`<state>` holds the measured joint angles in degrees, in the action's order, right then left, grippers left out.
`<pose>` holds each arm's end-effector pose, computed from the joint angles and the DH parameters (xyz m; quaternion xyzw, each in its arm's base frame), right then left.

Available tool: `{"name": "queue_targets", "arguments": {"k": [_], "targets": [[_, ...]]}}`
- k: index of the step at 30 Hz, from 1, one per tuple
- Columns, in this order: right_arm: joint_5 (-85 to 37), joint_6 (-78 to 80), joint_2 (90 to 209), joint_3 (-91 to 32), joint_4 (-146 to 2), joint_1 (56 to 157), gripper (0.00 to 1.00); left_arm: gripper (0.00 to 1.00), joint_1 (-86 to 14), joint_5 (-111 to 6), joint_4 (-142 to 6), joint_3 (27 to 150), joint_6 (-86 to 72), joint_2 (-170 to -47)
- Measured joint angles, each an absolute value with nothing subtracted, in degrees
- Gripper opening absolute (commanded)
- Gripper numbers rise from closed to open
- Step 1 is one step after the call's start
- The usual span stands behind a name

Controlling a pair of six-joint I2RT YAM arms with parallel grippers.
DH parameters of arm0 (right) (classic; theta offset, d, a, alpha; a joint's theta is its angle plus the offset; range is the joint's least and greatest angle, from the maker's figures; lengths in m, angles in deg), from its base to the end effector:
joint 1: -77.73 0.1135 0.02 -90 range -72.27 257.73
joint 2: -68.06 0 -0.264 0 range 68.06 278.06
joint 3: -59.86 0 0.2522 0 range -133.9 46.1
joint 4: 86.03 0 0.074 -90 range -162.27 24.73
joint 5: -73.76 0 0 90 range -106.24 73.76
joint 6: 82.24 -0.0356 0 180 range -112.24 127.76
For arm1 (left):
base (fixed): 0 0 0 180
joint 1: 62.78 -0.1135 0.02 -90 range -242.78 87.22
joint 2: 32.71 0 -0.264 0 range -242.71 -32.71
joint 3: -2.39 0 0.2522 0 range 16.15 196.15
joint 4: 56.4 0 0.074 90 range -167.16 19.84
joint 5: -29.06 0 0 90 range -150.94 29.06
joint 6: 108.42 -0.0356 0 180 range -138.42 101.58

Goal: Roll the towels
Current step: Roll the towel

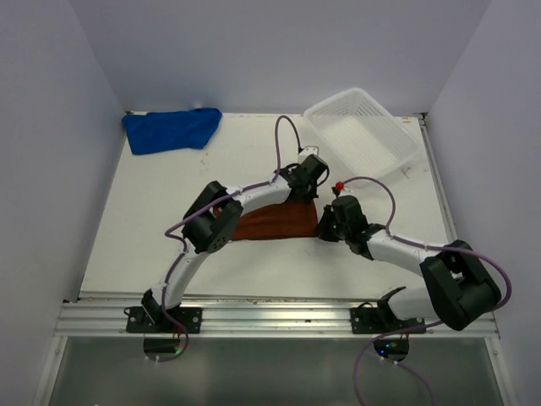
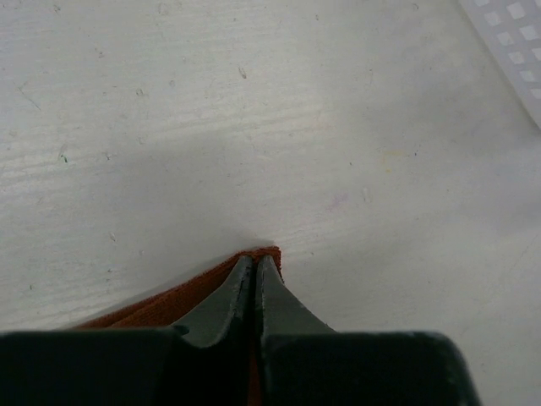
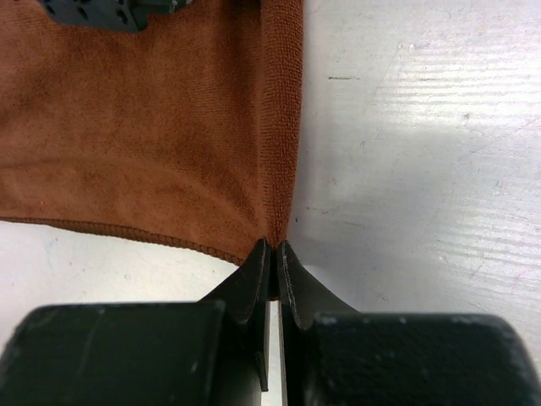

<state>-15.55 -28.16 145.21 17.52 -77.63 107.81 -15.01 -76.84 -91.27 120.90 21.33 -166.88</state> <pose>0.2150 0.1240 0.1519 0.0491 0.9165 0.2116 0.3360 0.3538 -0.3752 0.1512 0.0186 0.9332 -0.1373 0.3316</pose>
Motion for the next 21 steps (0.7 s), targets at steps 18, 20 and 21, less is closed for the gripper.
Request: {"name": "queue_targets", "arguments": {"k": [18,20,21], "targets": [[-0.20,-22.15,145.01,12.62,-66.27,117.89,0.00,0.00,-16.80,-69.28,-78.13,106.74,23.10,-160.03],[2.02,-21.71,145.32,12.17,-64.91,119.22,0.00,0.00,-17.55,-67.03,-75.29,103.64,23.58,-158.64],[2.92,-21.56,145.58,11.99,-64.32,119.48,0.00,0.00,-18.09,-65.54,-73.50,102.17,24.00,-158.13]]}}
